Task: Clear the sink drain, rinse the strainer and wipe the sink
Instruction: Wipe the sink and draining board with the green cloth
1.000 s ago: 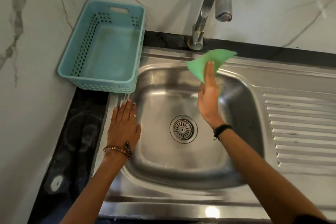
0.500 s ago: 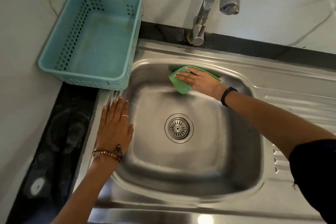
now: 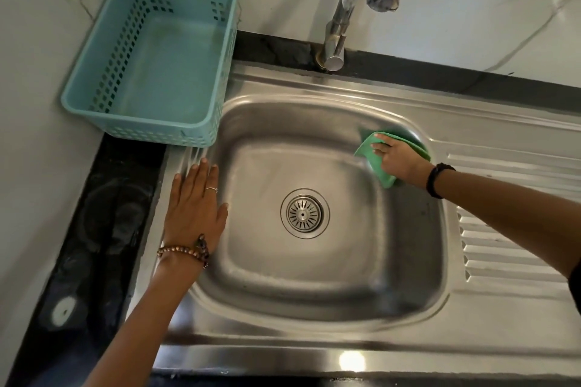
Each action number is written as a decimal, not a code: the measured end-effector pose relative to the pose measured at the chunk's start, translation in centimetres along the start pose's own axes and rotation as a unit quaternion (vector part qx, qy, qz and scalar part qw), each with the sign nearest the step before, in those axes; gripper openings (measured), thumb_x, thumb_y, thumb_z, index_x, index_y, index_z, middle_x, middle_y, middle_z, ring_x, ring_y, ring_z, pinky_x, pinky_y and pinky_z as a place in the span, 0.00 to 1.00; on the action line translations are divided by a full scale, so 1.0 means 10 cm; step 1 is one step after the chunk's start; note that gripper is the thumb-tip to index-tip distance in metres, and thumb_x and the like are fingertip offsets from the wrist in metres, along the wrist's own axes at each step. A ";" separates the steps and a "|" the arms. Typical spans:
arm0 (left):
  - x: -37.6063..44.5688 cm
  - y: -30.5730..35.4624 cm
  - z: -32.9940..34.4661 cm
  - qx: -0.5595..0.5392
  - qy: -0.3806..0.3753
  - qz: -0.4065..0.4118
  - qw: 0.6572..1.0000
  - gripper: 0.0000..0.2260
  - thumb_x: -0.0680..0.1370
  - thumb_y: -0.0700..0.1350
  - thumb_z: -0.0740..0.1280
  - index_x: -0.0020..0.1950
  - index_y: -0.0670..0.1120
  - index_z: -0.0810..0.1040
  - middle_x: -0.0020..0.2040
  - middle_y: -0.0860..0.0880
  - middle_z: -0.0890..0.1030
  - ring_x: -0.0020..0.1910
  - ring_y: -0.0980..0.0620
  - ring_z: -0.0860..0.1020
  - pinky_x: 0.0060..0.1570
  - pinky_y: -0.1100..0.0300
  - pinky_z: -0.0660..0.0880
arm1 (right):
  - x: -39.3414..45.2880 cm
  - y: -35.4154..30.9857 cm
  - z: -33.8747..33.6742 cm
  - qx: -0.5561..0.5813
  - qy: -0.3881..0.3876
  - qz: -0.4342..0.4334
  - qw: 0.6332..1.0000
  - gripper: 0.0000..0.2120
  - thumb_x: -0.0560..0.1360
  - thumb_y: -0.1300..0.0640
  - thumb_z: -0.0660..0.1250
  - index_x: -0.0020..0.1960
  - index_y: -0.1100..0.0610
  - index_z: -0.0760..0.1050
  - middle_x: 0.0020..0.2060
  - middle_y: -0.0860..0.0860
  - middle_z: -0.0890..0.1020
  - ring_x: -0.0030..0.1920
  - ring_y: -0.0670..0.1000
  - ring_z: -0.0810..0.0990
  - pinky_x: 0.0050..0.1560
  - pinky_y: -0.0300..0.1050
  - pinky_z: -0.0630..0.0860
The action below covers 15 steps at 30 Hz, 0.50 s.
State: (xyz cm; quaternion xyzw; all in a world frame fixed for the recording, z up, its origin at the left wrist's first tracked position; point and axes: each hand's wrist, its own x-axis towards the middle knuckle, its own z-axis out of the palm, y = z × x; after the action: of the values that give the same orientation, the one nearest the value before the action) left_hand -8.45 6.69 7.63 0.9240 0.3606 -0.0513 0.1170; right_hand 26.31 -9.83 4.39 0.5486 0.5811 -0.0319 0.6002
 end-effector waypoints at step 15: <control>0.01 0.07 0.05 0.016 0.001 -0.028 0.999 0.30 0.77 0.46 0.62 0.74 0.40 0.53 0.76 0.40 0.53 0.75 0.43 0.52 0.73 0.48 0.42 | -0.08 0.20 0.10 -0.082 0.063 -0.073 0.992 0.14 0.79 0.59 0.56 0.59 0.54 0.77 0.61 0.51 0.79 0.72 0.57 0.63 0.72 0.62 0.34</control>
State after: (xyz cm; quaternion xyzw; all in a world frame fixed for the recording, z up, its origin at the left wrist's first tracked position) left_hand -7.95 6.14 7.25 0.9154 0.3855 -0.0590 0.1003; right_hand 28.05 -10.19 5.97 0.4547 0.6566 0.0068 0.6017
